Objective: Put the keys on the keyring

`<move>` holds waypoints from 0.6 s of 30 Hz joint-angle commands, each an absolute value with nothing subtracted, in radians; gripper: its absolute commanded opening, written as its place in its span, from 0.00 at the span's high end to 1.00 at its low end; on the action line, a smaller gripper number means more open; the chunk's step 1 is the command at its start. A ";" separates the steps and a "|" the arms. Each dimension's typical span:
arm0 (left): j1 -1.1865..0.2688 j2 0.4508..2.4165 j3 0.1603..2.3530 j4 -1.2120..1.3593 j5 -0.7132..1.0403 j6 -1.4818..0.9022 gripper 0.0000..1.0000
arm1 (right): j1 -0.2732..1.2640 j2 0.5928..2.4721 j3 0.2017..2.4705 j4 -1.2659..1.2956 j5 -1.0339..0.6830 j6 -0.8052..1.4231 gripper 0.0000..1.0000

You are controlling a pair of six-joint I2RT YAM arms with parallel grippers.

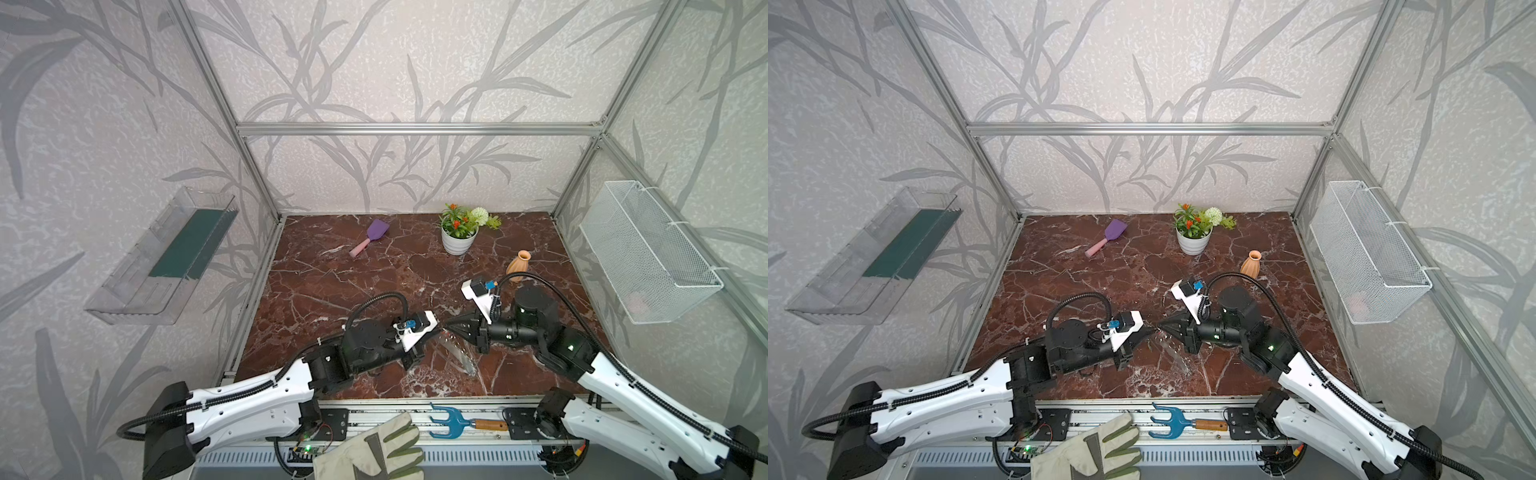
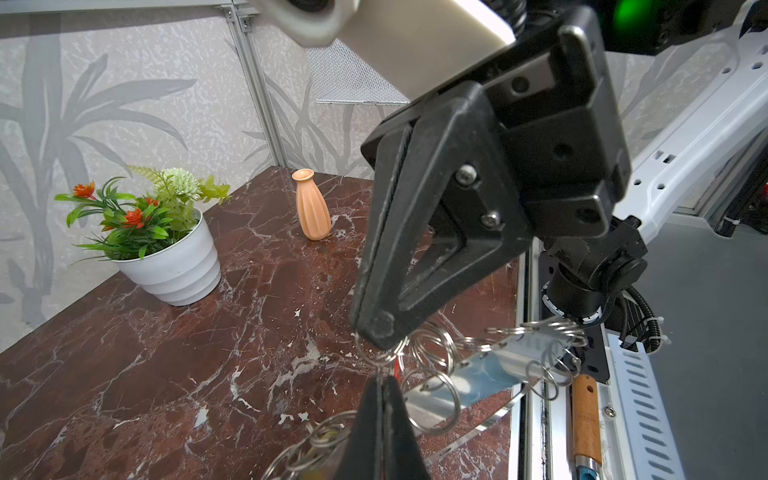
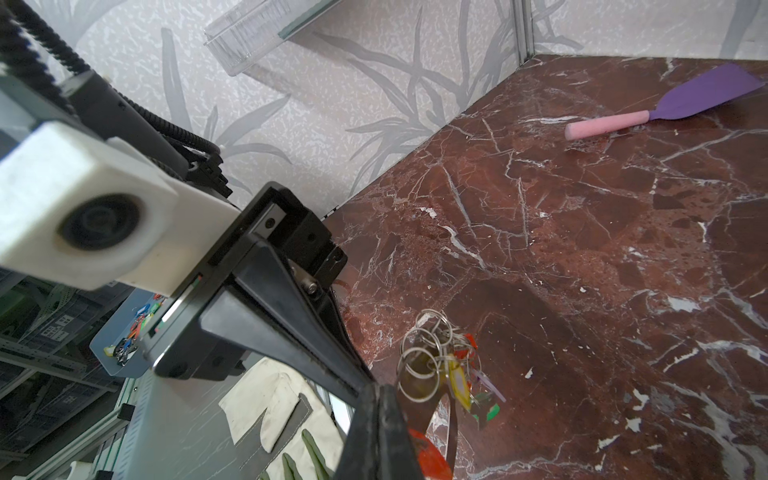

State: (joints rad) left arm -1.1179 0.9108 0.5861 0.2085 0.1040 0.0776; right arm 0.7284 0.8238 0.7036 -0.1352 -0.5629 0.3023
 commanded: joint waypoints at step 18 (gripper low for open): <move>-1.122 0.917 0.604 0.276 0.063 0.077 1.00 | 0.725 0.785 0.726 -0.151 -0.533 0.295 1.00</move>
